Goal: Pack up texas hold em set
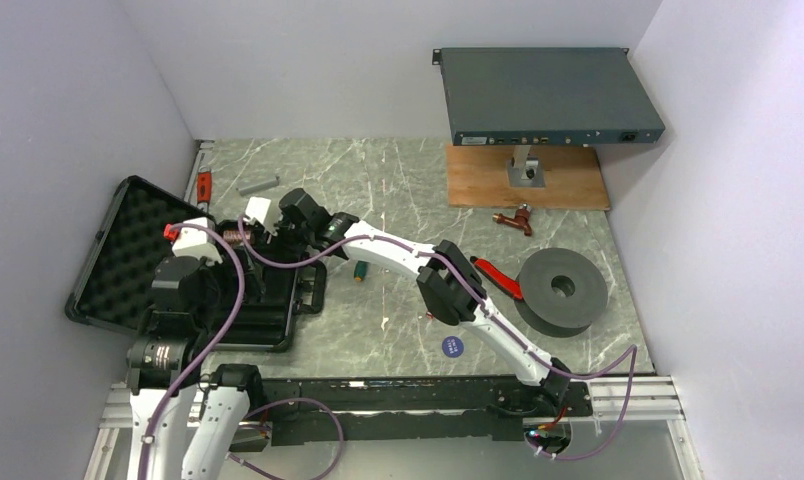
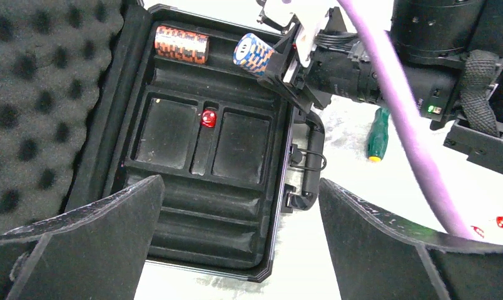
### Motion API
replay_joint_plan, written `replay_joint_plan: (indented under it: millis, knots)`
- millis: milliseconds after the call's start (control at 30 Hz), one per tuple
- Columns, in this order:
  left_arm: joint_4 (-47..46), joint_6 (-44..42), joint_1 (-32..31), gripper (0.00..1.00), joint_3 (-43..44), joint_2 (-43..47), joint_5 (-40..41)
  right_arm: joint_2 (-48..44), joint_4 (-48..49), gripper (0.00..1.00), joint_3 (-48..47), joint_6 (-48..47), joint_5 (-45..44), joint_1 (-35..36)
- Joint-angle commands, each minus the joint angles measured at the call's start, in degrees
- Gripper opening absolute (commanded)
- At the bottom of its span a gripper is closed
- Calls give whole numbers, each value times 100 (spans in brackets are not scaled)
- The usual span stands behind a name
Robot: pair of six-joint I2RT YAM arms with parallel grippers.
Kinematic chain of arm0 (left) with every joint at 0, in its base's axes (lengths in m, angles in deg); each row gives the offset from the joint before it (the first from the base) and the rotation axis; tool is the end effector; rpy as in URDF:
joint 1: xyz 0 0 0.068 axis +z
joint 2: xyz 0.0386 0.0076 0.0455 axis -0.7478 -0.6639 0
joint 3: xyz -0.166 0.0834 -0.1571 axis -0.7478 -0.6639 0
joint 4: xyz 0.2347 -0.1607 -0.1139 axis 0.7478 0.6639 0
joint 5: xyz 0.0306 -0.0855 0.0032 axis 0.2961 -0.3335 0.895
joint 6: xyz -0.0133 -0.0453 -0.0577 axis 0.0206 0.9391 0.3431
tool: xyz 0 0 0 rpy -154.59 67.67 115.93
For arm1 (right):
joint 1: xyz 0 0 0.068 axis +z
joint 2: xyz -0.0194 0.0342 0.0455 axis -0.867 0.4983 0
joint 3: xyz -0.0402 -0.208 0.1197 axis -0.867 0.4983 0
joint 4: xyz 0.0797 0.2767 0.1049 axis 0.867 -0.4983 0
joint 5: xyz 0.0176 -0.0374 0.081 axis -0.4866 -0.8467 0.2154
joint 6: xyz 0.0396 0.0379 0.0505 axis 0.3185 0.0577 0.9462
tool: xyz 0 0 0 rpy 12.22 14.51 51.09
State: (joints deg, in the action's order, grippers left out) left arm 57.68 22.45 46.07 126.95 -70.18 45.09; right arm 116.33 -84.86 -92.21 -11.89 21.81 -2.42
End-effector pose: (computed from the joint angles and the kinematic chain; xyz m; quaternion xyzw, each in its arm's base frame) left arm 0.1813 -0.0014 0.3283 -0.1169 0.8458 -0.0375 0.5191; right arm 0.3300 0.5371 0.1506 -0.5759 0.6532 0.2081 0.4453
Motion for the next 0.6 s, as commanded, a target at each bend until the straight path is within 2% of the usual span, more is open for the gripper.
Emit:
replay_joint_plan:
  millis: [0,233,567]
  knots:
    - [-418,109,4,100,-166,212,-102,-64,610,0,-408,-402,-133,-44]
    - [-755,254,-9,100,-694,710,157,-45,557,0,-150,-783,-93,-82]
    - [-805,213,-6,99,-781,756,164,125,2,0,63,-1053,-308,-83]
